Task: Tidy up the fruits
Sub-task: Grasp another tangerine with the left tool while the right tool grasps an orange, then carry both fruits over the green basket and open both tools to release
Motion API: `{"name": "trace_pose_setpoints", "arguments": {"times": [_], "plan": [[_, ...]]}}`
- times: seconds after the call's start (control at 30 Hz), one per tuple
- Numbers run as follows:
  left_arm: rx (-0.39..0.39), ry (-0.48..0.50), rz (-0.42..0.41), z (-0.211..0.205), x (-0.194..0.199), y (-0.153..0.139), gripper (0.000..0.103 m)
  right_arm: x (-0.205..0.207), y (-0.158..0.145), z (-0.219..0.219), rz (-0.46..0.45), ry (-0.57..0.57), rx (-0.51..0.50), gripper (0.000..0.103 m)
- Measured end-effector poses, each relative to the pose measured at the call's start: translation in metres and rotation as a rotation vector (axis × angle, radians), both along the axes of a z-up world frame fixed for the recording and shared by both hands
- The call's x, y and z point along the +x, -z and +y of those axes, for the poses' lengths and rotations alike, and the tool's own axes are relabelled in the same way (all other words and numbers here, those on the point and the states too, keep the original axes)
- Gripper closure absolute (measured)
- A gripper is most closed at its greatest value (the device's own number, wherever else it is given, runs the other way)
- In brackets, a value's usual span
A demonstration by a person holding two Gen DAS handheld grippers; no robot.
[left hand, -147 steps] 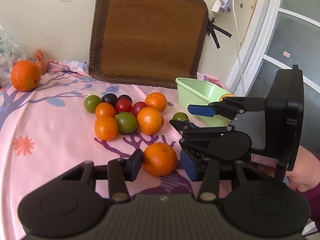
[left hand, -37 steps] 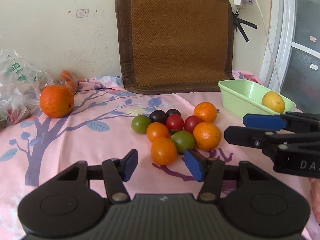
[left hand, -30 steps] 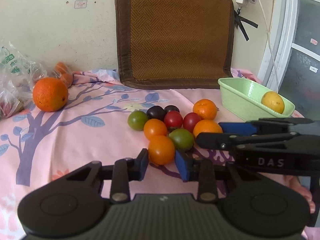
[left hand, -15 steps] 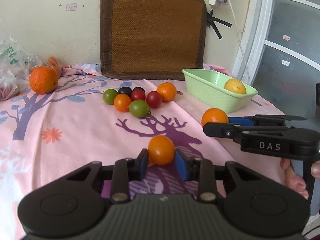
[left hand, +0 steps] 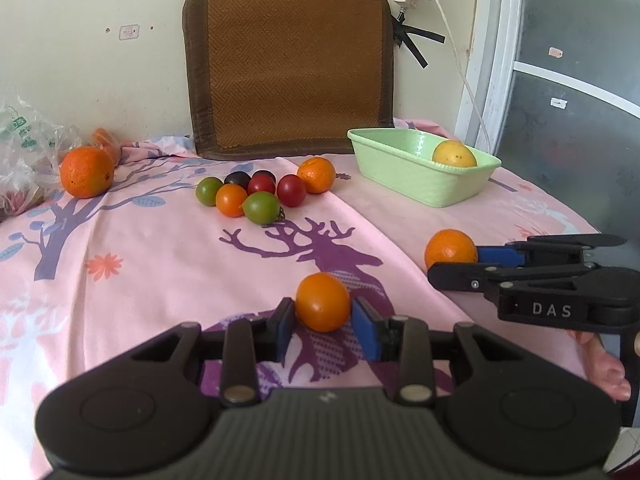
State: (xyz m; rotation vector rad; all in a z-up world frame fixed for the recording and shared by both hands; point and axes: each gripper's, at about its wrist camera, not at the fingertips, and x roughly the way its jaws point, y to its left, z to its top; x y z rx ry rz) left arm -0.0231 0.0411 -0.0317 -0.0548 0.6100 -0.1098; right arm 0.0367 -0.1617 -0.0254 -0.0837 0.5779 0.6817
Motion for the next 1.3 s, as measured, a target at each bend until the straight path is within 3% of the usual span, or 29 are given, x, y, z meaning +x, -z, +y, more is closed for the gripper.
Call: {"name": "trace_pose_setpoints", "arguments": {"times": [0.17, 0.23, 0.4, 0.73, 1.0, 1.1, 1.3], "plan": [[0.011, -0.016, 0.008, -0.002, 0.007, 0.000, 0.064, 0.001, 0.001, 0.000, 0.005, -0.012, 0.002, 0.066], [0.007, -0.013, 0.005, -0.004, 0.010, -0.001, 0.072, 0.001, 0.000, -0.002, -0.001, -0.017, 0.008, 0.066], [-0.014, 0.012, -0.037, -0.013, 0.025, -0.018, 0.073, 0.002, -0.011, -0.015, -0.096, 0.025, 0.049, 0.066], [-0.230, 0.131, -0.030, -0.040, 0.140, -0.062, 0.073, 0.059, -0.028, -0.055, -0.182, 0.207, 0.130, 0.066], [-0.272, 0.129, 0.055, -0.062, 0.221, -0.042, 0.073, 0.089, -0.018, -0.057, -0.178, 0.250, 0.100, 0.063], [-0.274, 0.114, 0.079, -0.066, 0.232, -0.032, 0.073, 0.090, -0.018, -0.059, -0.184, 0.249, 0.119, 0.056], [-0.265, 0.108, 0.060, -0.069, 0.233, -0.029, 0.069, 0.092, -0.019, -0.067, -0.159, 0.264, 0.180, 0.056]]}}
